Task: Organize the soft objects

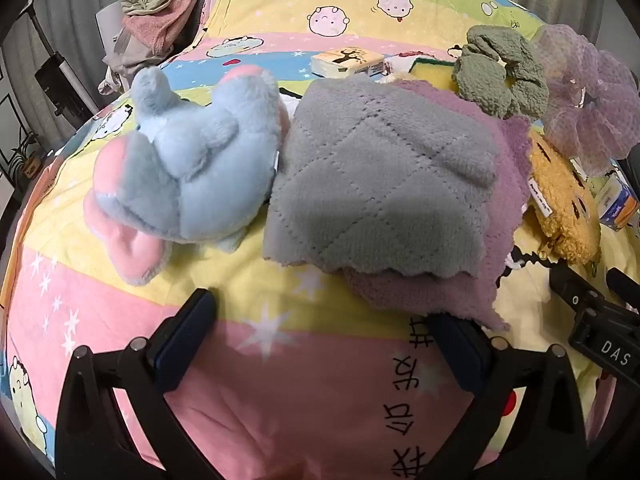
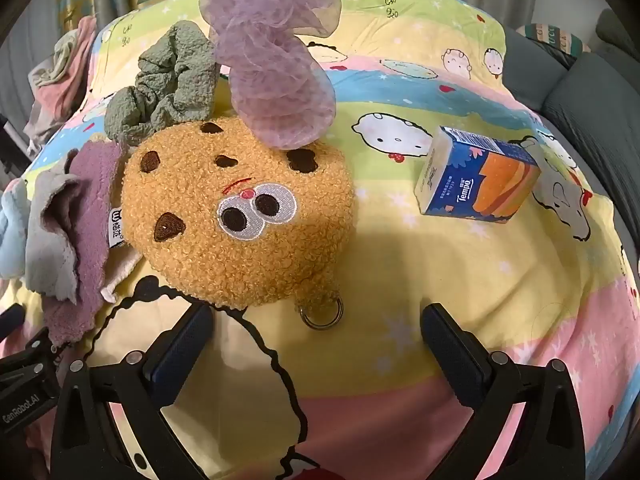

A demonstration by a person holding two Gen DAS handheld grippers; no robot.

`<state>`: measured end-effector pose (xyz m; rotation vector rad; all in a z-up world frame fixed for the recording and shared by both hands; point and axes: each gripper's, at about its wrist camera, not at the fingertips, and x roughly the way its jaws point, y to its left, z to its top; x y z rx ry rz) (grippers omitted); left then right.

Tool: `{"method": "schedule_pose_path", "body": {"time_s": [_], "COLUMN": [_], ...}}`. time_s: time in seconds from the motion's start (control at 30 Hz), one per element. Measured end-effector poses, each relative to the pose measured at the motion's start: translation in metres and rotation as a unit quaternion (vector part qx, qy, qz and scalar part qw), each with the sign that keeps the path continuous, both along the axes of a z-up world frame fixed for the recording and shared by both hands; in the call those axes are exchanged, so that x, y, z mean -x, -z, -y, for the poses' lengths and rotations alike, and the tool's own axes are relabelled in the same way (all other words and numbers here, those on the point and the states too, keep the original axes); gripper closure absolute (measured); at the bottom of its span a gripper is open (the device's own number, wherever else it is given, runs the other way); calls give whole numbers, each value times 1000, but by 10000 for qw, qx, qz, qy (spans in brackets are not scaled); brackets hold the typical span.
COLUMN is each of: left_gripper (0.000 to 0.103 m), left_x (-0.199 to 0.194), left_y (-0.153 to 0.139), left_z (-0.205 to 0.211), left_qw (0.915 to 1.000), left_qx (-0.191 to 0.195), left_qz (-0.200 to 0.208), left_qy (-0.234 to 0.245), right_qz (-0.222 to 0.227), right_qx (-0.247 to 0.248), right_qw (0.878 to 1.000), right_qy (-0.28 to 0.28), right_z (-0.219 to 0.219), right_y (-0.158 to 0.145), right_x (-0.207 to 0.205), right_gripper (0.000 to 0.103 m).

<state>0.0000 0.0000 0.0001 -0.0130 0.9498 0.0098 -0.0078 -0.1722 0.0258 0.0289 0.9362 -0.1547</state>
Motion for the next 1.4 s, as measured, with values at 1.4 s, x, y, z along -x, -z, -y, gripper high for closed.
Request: {"method": "schedule_pose_path", "body": {"time_s": [1.4], "left_gripper": [1], "left_x": [10], "left_y": [-3], "left_z": [0], "left_qw": [10000], "left_qx": [25], "left_qz": [65], "left_qy": [-16], "right_qz": [3], "right_qx": [-4], "right_qw": [10000], "right_qy": [-1], "right_z": [0], "right_y": [0], "right_x": [0], "right_gripper": [0]}}
